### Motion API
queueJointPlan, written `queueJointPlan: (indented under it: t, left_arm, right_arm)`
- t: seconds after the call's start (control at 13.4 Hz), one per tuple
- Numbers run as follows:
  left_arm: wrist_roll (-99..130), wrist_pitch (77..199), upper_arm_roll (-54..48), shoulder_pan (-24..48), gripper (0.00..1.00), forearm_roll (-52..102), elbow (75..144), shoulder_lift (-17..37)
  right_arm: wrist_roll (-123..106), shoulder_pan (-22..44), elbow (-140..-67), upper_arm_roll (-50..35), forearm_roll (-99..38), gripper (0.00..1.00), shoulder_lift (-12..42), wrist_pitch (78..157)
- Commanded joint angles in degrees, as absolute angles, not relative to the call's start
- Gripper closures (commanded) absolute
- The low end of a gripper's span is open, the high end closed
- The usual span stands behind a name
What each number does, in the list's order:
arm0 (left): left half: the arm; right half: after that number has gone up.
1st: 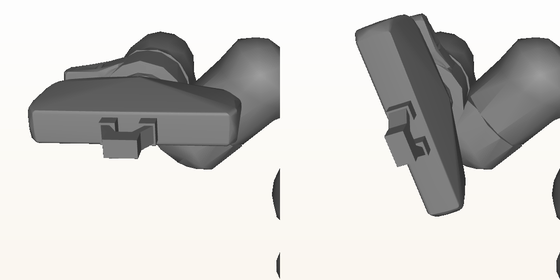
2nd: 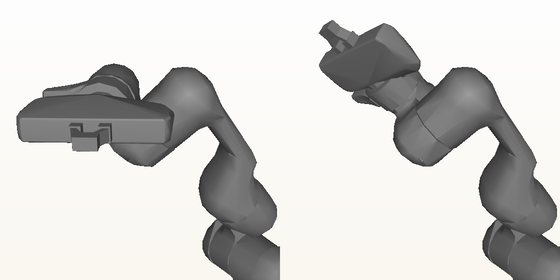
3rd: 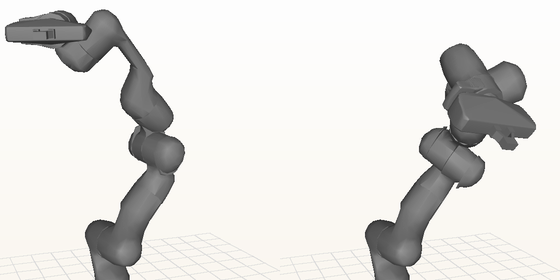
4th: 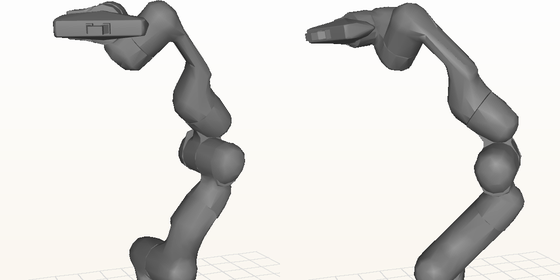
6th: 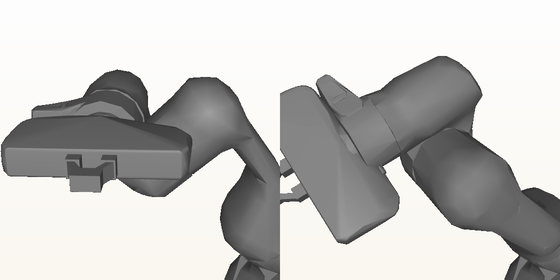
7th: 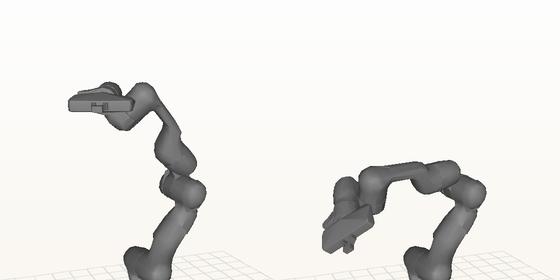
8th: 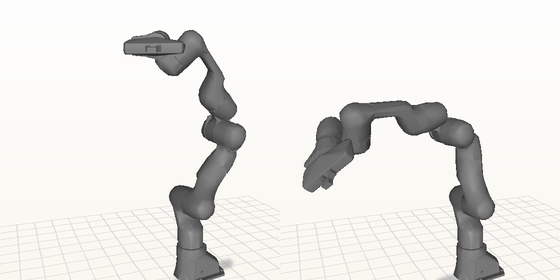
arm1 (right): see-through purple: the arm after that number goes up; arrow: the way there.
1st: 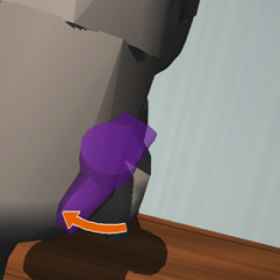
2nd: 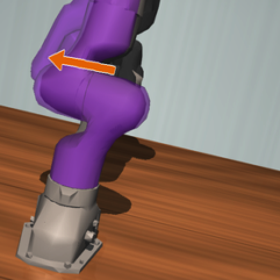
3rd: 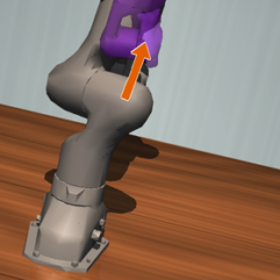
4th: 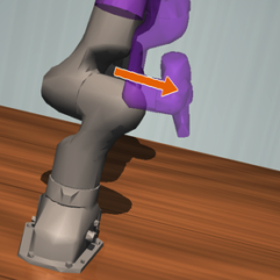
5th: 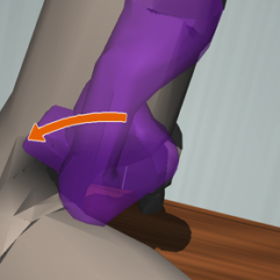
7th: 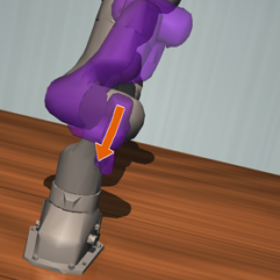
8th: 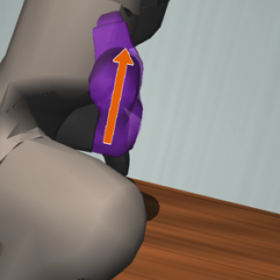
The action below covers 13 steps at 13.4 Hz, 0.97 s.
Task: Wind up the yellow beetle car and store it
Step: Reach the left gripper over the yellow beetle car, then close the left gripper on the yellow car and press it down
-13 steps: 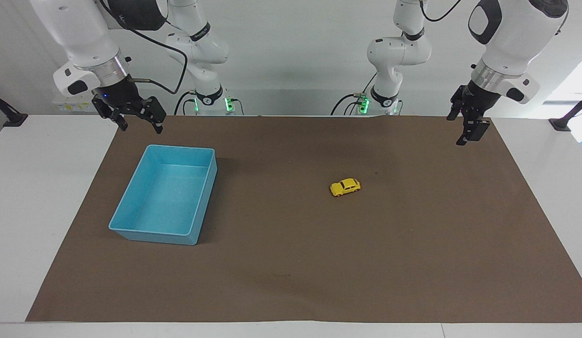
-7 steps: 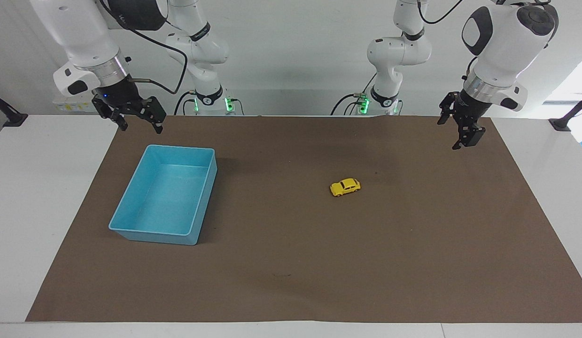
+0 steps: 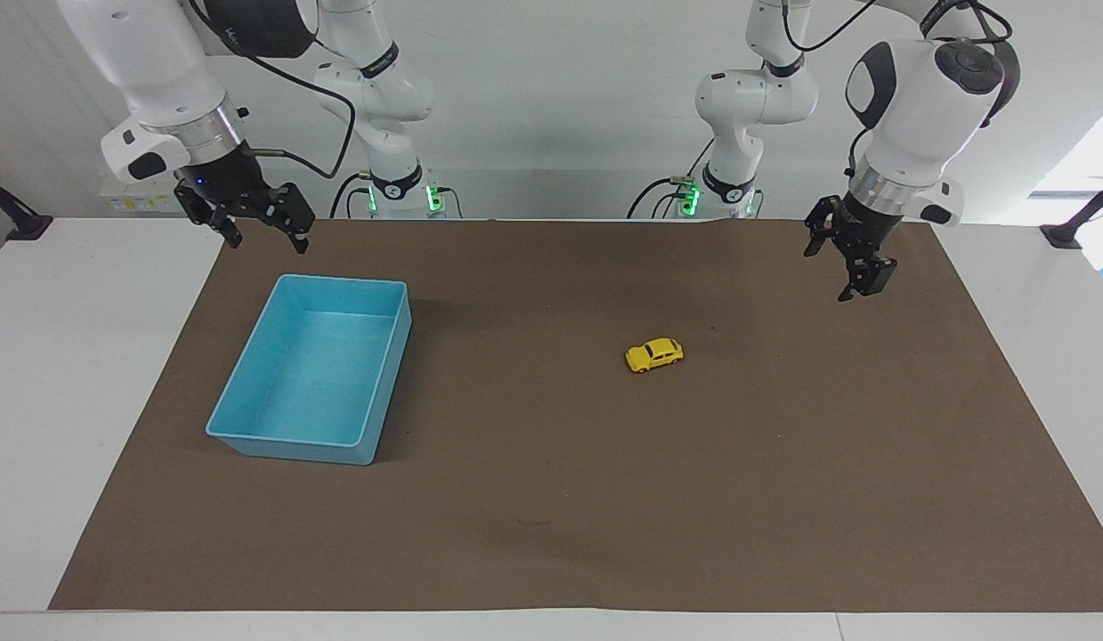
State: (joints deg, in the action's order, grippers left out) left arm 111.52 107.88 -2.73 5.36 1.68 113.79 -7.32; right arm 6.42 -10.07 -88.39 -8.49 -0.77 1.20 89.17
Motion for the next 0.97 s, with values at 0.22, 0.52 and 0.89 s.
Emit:
queueJointPlan:
  t: [0.22,0.52,0.89]
  left_arm:
    - [130.75,119.51,-2.11,14.66,0.0,1.85,116.97,-2.99]
    - [135.61,122.6,-2.11,19.85,0.0,1.85,118.04,2.27]
    - [139.74,131.99,-2.11,23.73,0.0,1.76,122.33,5.27]
  right_arm:
    - [5.01,-10.46,-88.51,-8.61,-1.14,0.0,0.53,88.59]
    - [5.01,-10.37,-88.51,-8.61,-1.14,0.0,0.53,88.59]
    - [5.01,-10.46,-88.42,-8.61,-1.14,0.0,0.53,88.59]
